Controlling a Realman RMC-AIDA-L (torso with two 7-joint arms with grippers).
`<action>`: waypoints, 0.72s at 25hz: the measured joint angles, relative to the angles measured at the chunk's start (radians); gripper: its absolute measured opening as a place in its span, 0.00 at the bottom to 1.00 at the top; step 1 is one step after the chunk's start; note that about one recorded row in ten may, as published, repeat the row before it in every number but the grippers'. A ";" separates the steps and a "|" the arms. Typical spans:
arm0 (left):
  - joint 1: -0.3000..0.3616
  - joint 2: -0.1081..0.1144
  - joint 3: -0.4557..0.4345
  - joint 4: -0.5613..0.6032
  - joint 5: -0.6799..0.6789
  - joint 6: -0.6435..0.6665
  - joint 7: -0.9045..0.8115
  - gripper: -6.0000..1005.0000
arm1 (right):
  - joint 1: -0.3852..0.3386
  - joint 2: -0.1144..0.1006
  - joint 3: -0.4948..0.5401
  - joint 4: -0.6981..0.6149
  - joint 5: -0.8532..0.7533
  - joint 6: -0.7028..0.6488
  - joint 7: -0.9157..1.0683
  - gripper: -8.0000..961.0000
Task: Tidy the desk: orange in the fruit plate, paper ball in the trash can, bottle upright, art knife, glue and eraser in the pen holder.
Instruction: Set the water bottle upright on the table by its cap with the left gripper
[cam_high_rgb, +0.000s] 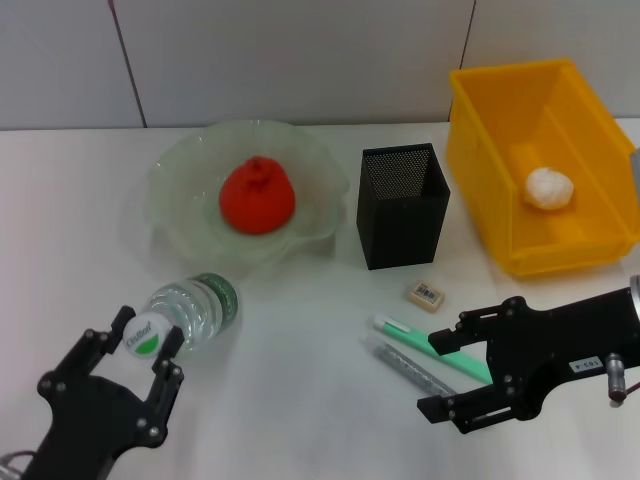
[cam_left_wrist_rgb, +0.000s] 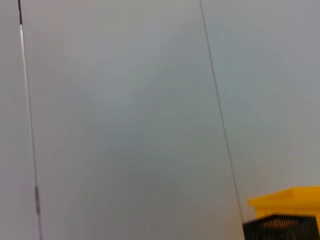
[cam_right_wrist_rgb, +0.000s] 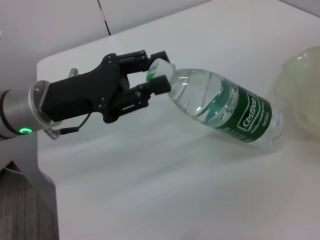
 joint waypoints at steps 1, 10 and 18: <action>-0.004 0.000 -0.002 0.021 0.008 0.013 -0.025 0.44 | -0.002 0.000 0.001 0.003 0.003 0.000 -0.002 0.71; -0.039 -0.014 -0.002 0.232 0.014 0.041 -0.290 0.44 | -0.013 0.000 0.008 0.054 0.016 0.001 -0.021 0.71; -0.073 -0.029 0.009 0.446 0.015 0.043 -0.558 0.43 | -0.019 -0.001 0.017 0.098 0.049 0.002 -0.038 0.70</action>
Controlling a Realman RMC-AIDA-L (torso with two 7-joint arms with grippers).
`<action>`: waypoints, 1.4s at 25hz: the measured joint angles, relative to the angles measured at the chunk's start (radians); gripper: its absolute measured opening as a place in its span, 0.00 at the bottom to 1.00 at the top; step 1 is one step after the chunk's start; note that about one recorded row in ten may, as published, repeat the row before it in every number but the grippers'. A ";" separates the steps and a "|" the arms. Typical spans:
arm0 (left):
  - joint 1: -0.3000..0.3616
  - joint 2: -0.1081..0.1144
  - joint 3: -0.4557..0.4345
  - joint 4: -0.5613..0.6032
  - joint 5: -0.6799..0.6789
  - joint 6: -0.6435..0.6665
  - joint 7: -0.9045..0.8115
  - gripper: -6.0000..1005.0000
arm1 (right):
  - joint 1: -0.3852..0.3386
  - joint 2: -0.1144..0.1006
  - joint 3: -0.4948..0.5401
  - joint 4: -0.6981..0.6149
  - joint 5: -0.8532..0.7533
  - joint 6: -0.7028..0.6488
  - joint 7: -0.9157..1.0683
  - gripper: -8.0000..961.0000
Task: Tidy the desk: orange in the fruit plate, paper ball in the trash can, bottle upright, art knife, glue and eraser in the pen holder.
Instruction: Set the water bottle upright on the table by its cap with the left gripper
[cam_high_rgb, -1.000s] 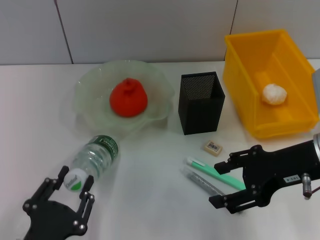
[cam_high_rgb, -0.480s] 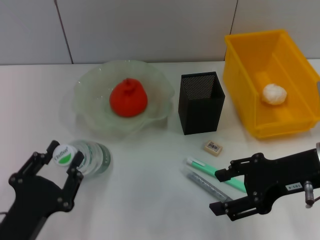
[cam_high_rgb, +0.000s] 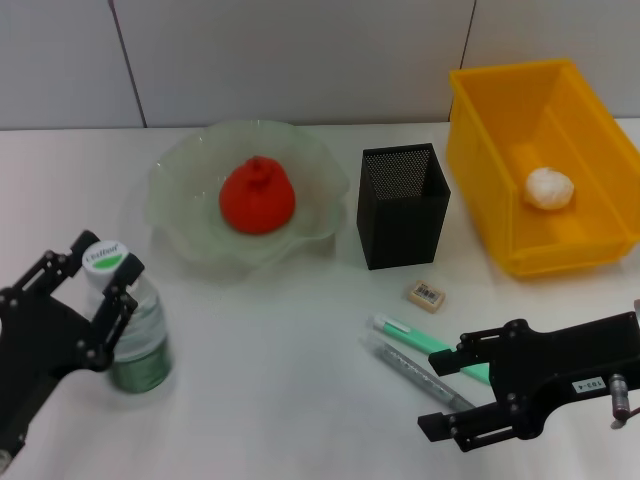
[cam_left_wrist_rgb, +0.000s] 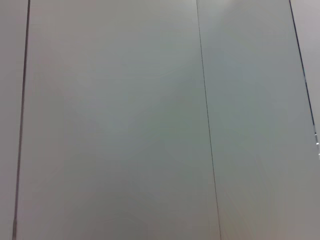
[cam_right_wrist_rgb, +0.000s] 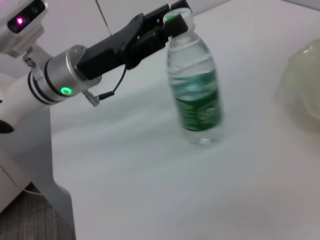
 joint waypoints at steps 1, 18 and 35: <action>-0.006 -0.001 0.001 0.030 0.000 0.002 -0.031 0.43 | -0.002 0.000 0.002 0.000 0.002 0.000 0.000 0.70; -0.039 -0.007 0.056 0.208 0.012 -0.001 -0.273 0.42 | 0.010 0.001 0.004 0.027 0.006 0.001 -0.011 0.70; -0.067 -0.008 0.064 0.227 0.008 -0.031 -0.295 0.29 | 0.028 -0.003 0.007 0.059 0.006 0.010 -0.023 0.69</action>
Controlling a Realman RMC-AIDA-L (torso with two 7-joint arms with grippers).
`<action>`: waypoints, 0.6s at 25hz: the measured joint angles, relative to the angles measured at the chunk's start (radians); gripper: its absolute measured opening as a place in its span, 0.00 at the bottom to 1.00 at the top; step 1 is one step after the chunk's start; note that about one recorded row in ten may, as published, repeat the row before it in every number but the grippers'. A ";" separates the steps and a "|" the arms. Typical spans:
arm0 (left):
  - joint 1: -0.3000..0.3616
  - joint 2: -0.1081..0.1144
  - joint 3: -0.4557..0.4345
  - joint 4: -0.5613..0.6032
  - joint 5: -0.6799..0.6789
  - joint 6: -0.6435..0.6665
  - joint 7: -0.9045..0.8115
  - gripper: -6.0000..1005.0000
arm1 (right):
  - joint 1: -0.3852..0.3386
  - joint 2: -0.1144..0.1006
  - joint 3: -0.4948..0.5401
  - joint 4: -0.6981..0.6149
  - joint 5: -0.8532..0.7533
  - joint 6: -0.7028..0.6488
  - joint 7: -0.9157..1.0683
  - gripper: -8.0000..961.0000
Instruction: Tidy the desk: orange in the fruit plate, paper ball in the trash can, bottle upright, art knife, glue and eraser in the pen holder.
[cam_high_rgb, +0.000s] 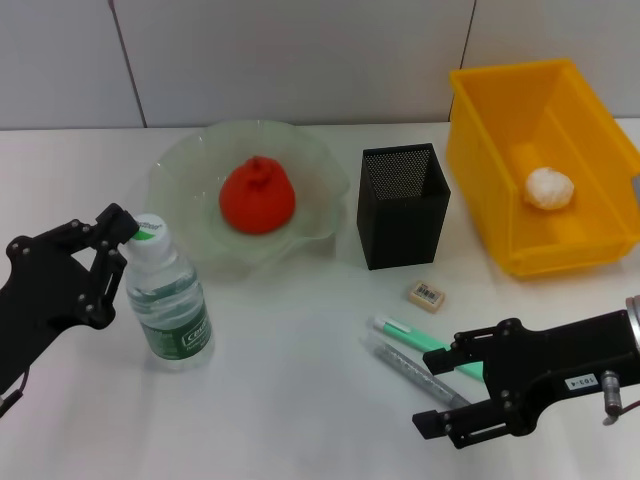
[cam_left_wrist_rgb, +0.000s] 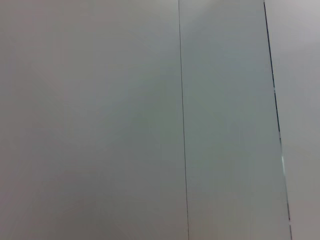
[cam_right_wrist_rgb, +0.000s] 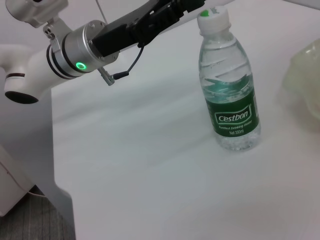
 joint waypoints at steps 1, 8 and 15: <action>0.000 0.000 -0.002 0.000 -0.002 0.001 0.000 0.28 | 0.001 0.000 0.001 0.002 0.000 0.001 -0.001 0.69; 0.004 0.001 -0.006 0.018 -0.005 0.014 -0.017 0.01 | 0.011 -0.001 0.010 0.010 -0.001 0.001 -0.004 0.68; 0.019 0.004 0.006 0.156 0.006 0.060 -0.286 0.04 | 0.013 -0.001 0.022 0.010 -0.001 0.000 -0.006 0.68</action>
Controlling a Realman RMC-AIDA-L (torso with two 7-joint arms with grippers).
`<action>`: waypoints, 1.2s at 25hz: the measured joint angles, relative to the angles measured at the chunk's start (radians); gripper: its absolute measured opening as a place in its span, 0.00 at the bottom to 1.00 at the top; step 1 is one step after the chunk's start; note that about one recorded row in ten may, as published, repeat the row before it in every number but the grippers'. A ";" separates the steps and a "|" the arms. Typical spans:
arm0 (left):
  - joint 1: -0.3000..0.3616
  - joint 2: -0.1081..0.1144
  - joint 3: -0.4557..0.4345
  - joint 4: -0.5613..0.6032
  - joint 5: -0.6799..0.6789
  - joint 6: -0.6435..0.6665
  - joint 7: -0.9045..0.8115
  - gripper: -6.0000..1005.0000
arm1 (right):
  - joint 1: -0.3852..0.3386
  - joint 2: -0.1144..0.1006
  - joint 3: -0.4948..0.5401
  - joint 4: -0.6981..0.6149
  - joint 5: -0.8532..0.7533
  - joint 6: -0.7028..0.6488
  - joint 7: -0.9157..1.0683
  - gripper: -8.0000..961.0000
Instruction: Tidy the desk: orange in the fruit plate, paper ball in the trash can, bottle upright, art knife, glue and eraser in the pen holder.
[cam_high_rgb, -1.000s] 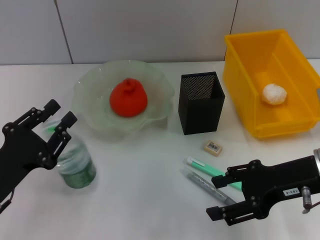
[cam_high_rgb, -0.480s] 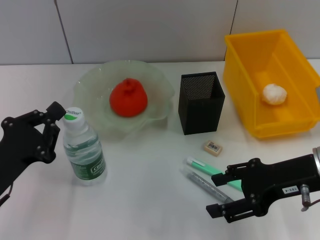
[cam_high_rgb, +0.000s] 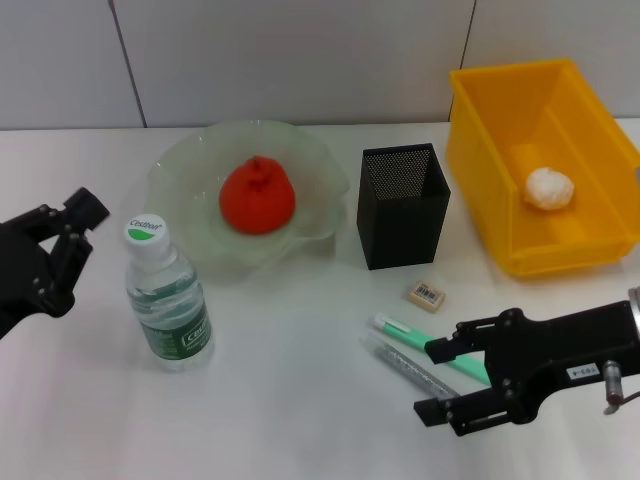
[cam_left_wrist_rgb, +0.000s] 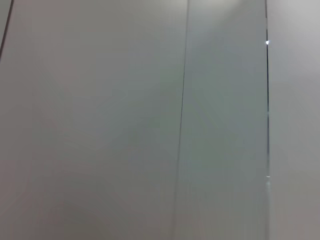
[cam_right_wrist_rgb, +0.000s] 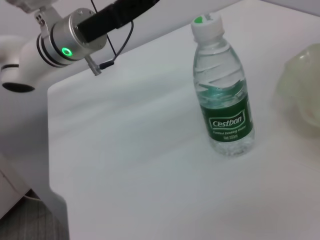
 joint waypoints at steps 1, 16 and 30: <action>0.004 0.001 0.022 0.047 0.023 0.000 -0.072 0.05 | 0.001 0.000 0.015 0.000 0.000 -0.003 -0.006 0.68; 0.094 0.051 0.129 0.387 0.292 0.207 -0.356 0.36 | -0.008 0.000 0.136 -0.059 -0.016 -0.054 0.017 0.67; 0.103 0.037 0.233 0.390 0.364 0.198 -0.269 0.86 | 0.185 -0.004 0.168 -0.286 -0.386 -0.123 0.415 0.67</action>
